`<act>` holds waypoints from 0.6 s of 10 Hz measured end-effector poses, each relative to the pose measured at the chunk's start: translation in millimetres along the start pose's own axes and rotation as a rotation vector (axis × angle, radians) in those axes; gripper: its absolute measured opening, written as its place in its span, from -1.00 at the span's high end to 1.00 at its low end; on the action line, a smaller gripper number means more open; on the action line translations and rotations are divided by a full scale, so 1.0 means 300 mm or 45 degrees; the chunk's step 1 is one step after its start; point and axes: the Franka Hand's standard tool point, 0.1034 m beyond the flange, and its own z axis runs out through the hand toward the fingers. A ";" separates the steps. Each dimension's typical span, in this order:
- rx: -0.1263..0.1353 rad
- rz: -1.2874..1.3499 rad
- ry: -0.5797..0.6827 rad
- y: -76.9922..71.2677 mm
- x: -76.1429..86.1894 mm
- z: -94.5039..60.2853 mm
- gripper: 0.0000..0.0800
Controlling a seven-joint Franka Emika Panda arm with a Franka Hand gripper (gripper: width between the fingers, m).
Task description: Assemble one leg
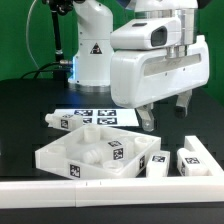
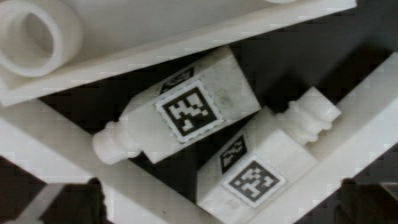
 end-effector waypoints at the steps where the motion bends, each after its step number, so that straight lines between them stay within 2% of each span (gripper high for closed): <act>1: 0.000 0.000 -0.001 0.000 0.000 0.001 -0.62; 3: 0.005 0.071 -0.010 0.005 0.000 -0.002 -0.62; 4: 0.006 0.239 -0.032 0.039 0.019 -0.027 -0.62; 5: 0.030 0.444 -0.065 0.064 0.054 -0.034 -0.62; 6: 0.083 0.620 -0.093 0.079 0.095 -0.022 -0.62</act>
Offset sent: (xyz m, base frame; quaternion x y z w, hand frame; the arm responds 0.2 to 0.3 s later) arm 0.0417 -0.0378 0.0221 -0.0717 -0.0782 0.2338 0.9665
